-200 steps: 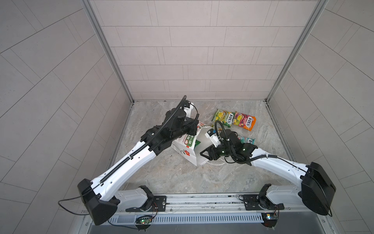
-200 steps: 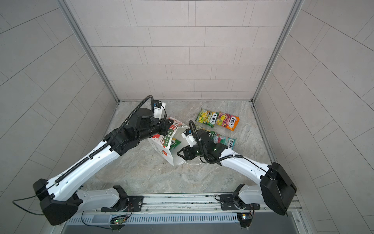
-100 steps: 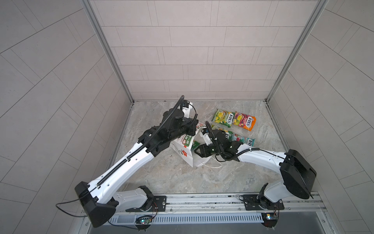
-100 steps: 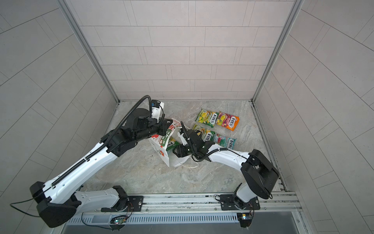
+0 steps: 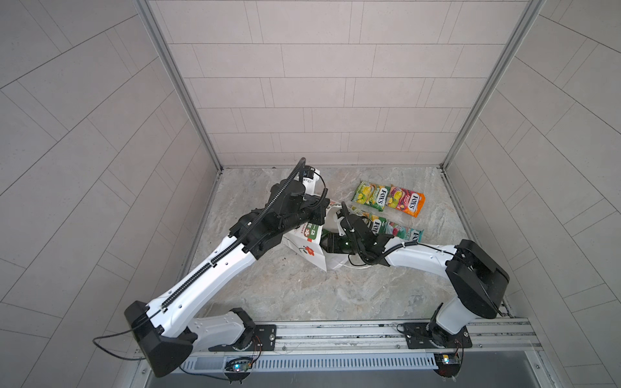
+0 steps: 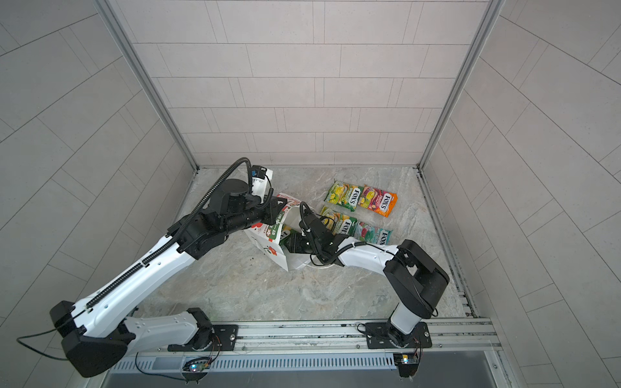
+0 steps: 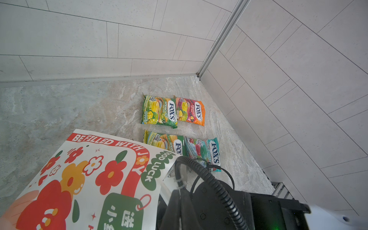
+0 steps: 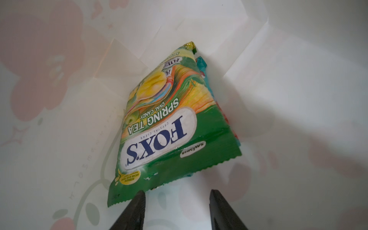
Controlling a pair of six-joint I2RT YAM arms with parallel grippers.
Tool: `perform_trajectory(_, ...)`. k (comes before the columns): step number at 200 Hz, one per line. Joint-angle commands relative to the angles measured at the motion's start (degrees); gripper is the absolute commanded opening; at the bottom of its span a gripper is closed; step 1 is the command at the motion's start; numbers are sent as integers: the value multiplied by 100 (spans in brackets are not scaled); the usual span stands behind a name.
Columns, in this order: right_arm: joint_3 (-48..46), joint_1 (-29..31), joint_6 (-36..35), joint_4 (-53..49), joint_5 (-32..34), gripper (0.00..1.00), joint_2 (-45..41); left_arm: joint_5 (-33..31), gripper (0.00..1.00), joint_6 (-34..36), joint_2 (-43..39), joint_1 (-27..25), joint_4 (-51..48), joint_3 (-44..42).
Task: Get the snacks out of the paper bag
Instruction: 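Reach down and grasp the green Spring Tea packet with the right gripper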
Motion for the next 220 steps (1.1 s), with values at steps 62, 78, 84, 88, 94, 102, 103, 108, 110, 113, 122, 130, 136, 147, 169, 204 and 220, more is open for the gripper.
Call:
perform_trajectory(62, 439, 18, 287, -315, 471, 48, 186, 131, 0, -52, -49, -15, 288, 30)
perform_trajectory(78, 528, 22, 300, -433, 547, 47, 248, 132, 0, -65, -49, -17, 289, 34)
perform_trajectory(84, 558, 18, 314, -463, 574, 47, 260, 137, 0, -71, -53, -15, 291, 29)
perform_trajectory(88, 571, 18, 319, -504, 595, 47, 273, 139, 0, -70, -49, -16, 291, 33)
perform_trajectory(94, 603, 24, 326, -550, 637, 47, 285, 134, 0, -69, -53, -12, 291, 33)
perform_trajectory(102, 620, 19, 334, -595, 674, 47, 298, 140, 0, -76, -61, -17, 290, 19)
perform_trajectory(103, 623, 19, 330, -598, 678, 47, 304, 136, 0, -77, -59, -18, 291, 22)
perform_trajectory(108, 634, 19, 344, -617, 690, 47, 314, 136, 0, -78, -57, -17, 293, 24)
perform_trajectory(110, 642, 18, 344, -628, 694, 47, 317, 137, 0, -78, -64, -16, 292, 25)
perform_trajectory(113, 636, 18, 346, -636, 700, 47, 324, 145, 0, -76, -59, -12, 287, 25)
perform_trajectory(122, 645, 18, 355, -611, 709, 48, 331, 141, 0, -82, -64, -16, 299, 18)
perform_trajectory(130, 676, 19, 371, -638, 700, 47, 355, 151, 0, -82, -59, -16, 304, 16)
perform_trajectory(136, 680, 19, 373, -647, 691, 48, 370, 145, 0, -87, -65, -16, 305, 11)
perform_trajectory(147, 666, 18, 399, -637, 711, 48, 372, 153, 0, -86, -68, -12, 304, 1)
perform_trajectory(169, 643, 19, 414, -637, 756, 51, 364, 143, 0, -96, -72, -16, 309, -3)
perform_trajectory(204, 669, 21, 416, -642, 796, 53, 379, 145, 0, -106, -74, -17, 317, -3)
perform_trajectory(220, 701, 18, 417, -655, 804, 53, 392, 148, 0, -100, -66, -17, 318, -11)
